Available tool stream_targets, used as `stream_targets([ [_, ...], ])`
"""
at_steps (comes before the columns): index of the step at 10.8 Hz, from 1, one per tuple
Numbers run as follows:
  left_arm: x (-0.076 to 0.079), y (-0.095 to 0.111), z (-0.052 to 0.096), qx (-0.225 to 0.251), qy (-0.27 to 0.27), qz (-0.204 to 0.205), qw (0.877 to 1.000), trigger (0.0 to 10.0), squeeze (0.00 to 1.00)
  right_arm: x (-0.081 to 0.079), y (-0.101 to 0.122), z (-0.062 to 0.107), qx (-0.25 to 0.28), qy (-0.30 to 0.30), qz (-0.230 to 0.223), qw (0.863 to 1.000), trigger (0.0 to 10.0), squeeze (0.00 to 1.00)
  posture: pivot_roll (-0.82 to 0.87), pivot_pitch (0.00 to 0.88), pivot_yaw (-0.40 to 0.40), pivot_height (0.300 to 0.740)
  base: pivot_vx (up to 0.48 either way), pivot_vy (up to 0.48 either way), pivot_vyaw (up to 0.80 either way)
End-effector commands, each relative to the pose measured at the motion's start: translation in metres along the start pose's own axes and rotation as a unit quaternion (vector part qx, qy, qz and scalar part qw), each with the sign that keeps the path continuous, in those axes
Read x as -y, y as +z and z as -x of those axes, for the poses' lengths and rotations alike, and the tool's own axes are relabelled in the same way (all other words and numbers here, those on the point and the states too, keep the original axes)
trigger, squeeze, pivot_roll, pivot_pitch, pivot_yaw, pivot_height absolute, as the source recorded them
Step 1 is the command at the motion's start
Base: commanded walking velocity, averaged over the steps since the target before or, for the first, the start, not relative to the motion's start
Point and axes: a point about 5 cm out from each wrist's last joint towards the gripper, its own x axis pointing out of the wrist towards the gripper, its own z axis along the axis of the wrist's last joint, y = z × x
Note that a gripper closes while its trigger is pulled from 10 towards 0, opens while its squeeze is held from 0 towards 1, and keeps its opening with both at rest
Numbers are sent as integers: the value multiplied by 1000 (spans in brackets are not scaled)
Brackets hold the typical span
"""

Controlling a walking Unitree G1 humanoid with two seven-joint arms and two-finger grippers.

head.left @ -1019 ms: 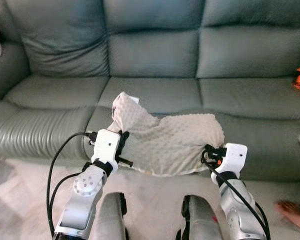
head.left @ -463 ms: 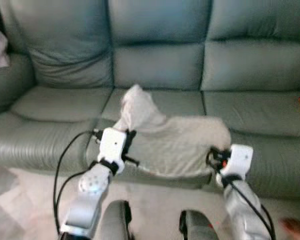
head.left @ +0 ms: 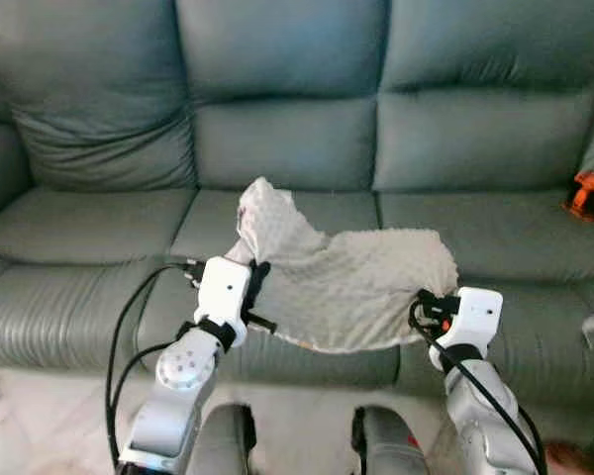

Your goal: Move the pillow to the sofa

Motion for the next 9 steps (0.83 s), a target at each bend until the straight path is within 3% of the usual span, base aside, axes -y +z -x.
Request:
stream_targets([
  [1,-8,4,2,6,10,-7,1000,10000,0,-14,6,-3,13,24,-3,1000,10000,0,-33,0,63,632,322,0,0],
  [3,-10,3,3,5,20,-7,1000,10000,0,-14,5,-3,10,26,-2,1000,10000,0,-29,0,60,632,296,0,0],
  [5,-20,1,3,-1,46,-19,999,10000,0,-14,5,-4,5,39,7,999,10000,0,-24,0,57,632,0,0,0],
  [7,-43,2,-2,-5,92,-33,995,10000,0,-12,14,-9,15,51,21,998,10000,0,-14,0,44,632,0,0,0],
  [9,-80,5,-9,-22,141,-58,988,10000,0,-12,23,-18,23,48,24,998,10000,0,4,36,23,632,0,0,734],
])
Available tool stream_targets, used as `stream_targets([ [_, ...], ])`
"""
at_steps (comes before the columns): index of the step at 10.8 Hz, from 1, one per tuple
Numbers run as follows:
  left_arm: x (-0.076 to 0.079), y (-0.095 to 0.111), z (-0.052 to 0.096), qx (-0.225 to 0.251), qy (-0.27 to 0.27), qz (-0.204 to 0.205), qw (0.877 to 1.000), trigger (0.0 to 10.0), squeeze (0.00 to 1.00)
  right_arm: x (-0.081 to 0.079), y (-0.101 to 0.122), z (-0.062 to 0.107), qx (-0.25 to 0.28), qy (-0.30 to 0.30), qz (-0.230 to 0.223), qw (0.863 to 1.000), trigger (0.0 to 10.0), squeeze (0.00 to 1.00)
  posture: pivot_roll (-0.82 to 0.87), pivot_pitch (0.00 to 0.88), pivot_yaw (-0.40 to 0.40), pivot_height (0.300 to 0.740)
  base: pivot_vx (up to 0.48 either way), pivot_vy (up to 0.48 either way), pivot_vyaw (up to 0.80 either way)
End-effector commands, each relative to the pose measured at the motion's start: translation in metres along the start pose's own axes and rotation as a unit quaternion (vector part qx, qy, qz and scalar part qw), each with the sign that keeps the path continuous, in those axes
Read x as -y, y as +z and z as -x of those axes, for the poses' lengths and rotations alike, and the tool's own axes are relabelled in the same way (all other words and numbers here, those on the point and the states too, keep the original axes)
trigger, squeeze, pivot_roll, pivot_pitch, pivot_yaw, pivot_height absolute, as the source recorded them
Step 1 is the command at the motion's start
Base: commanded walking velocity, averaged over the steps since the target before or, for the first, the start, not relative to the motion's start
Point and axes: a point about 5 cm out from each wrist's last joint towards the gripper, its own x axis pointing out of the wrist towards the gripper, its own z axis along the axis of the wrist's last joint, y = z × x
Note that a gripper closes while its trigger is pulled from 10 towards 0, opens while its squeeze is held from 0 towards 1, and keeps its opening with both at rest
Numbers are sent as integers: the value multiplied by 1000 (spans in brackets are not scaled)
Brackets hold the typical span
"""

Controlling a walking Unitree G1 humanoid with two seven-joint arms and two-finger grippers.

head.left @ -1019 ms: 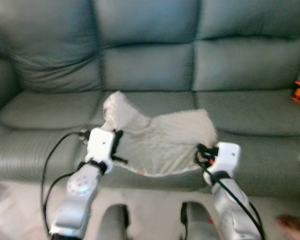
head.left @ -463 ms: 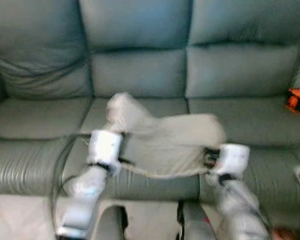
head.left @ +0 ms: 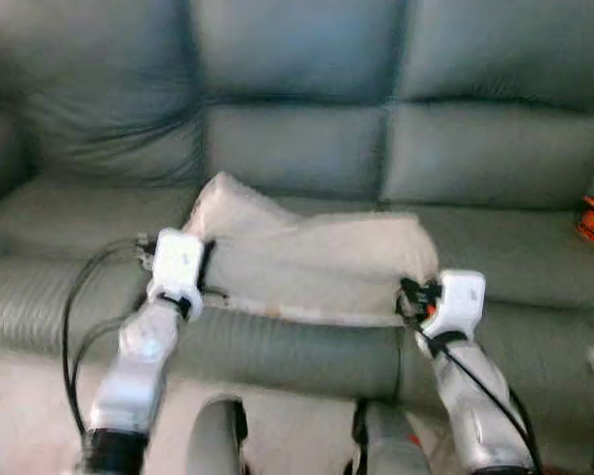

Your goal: Move the pillow to the sofa

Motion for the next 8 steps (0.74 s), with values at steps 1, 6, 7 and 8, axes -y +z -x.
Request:
stream_targets([
  [1,-17,-3,-3,-13,29,-15,999,10000,0,2,7,-4,10,-16,2,1000,10000,0,6,56,23,632,0,0,0],
  [6,-16,-3,-41,-33,-17,-62,997,10000,0,-9,13,-18,6,-51,-25,998,10000,0,-17,177,44,632,0,0,0],
  [7,-18,-4,-48,-39,-8,-65,997,10000,0,-17,14,-24,2,-41,-24,999,10000,0,-25,205,49,632,0,0,0],
  [8,-21,-4,-52,-46,3,-72,996,10000,0,-20,16,-29,-4,-35,-32,999,10000,0,-31,231,57,632,0,0,0],
])
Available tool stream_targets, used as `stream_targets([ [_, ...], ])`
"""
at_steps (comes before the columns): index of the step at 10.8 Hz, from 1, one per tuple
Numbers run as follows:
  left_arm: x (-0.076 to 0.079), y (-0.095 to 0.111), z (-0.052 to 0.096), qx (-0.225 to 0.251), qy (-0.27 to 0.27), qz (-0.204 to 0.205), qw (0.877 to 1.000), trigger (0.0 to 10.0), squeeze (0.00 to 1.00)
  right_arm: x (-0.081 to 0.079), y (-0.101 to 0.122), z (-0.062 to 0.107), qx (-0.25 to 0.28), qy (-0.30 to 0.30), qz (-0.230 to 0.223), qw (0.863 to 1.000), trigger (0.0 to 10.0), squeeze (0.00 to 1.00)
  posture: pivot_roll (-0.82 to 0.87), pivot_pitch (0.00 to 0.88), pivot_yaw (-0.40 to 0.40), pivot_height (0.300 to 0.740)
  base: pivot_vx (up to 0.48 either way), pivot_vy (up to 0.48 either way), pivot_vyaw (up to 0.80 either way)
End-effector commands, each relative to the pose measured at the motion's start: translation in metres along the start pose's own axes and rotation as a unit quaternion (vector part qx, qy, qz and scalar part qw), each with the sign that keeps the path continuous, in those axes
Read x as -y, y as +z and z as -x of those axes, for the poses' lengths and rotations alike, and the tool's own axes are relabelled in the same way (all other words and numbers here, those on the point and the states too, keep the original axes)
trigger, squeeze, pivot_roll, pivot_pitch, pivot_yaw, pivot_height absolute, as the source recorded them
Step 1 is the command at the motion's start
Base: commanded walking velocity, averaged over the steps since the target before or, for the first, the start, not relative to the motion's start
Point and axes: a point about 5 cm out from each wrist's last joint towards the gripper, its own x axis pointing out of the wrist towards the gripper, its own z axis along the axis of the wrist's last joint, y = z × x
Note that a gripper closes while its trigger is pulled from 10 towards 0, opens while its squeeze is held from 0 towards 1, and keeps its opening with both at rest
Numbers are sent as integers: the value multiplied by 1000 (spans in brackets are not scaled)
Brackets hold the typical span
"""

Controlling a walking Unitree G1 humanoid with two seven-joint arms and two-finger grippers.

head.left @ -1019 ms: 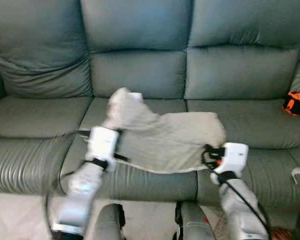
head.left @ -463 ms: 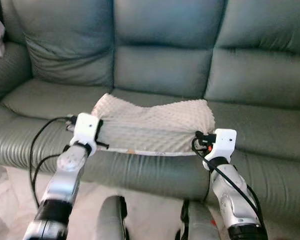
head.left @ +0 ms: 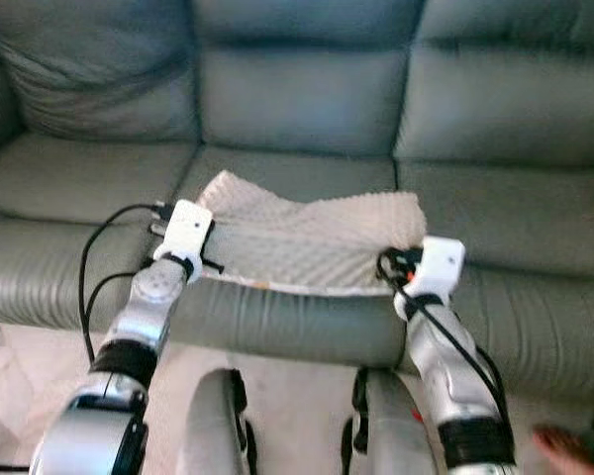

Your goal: Move the pillow to the sofa

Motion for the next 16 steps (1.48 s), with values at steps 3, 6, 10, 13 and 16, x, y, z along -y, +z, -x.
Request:
stream_targets([
  [3,-14,1,-10,-28,34,-33,998,10000,0,-10,3,-25,-20,19,-11,1000,10000,0,-39,304,61,632,0,0,0],
  [6,-12,16,-22,-41,44,-50,997,10000,0,-17,14,-51,-26,40,-41,998,10000,0,-54,340,53,632,0,0,0],
  [10,-5,54,-35,1,24,-96,995,10000,0,-31,13,-55,-14,43,-71,997,10000,0,-66,356,51,632,0,0,0],
  [13,-3,57,-36,-2,24,-113,993,10000,1000,-39,4,-52,-17,59,-64,996,10000,1000,-64,350,52,632,0,0,0],
  [16,-16,54,-34,-7,52,-129,990,10000,1000,-33,5,-53,-12,60,-58,996,10000,1000,-67,324,44,632,0,0,0],
])
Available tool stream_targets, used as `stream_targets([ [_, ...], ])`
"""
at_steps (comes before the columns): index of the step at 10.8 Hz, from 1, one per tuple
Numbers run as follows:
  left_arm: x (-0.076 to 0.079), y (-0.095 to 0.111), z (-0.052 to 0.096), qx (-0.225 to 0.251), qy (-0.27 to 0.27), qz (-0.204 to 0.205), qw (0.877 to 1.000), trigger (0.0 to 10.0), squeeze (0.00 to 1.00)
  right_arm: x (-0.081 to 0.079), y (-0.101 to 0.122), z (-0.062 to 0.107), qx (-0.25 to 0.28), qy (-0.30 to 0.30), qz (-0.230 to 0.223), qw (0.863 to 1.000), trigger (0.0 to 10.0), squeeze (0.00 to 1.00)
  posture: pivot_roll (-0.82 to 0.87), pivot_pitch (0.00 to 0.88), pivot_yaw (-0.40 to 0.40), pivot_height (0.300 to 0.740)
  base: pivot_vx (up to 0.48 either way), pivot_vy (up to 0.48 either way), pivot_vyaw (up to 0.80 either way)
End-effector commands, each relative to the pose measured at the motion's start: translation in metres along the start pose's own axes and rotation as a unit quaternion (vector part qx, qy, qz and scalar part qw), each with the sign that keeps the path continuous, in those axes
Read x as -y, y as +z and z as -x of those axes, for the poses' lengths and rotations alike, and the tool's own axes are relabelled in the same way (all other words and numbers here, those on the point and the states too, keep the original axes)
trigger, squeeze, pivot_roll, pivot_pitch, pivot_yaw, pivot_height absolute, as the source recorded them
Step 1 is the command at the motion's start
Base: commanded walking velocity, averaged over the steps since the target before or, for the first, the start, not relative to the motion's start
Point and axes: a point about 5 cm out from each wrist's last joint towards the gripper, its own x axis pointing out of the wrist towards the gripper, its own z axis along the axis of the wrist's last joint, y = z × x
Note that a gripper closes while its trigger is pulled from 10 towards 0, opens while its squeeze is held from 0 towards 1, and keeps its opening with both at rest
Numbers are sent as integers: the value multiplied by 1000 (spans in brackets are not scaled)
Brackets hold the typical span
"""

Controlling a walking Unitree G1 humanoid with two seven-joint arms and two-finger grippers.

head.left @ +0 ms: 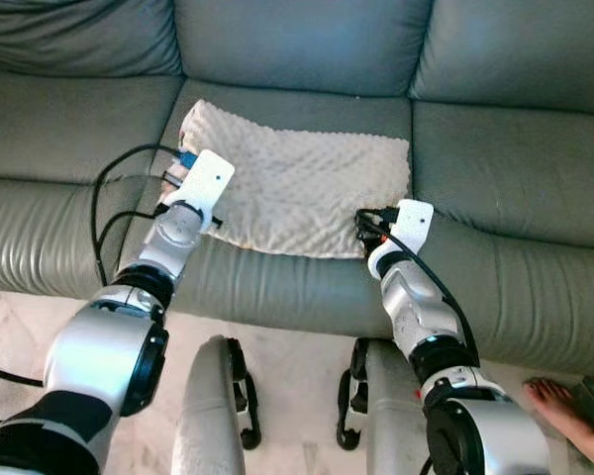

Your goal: Move the pillow to the sofa

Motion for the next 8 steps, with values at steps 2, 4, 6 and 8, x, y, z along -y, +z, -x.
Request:
stream_targets([
  [2,-7,-5,1,-12,11,-47,999,10000,1000,-7,-8,1,-11,19,2,1000,10000,1000,-68,297,37,632,0,0,0],
  [4,-16,-4,0,-10,30,-114,993,10000,1000,-7,-3,-1,-1,24,3,1000,10000,1000,-72,261,30,632,0,0,0],
  [6,-25,1,-1,-4,52,-120,991,10000,1000,-6,5,-4,10,28,12,999,10000,1000,-74,220,30,632,0,0,0],
  [8,-37,6,-1,9,74,-80,994,10000,1000,-4,18,-5,35,34,32,998,10000,1000,-74,175,32,632,0,0,0],
])
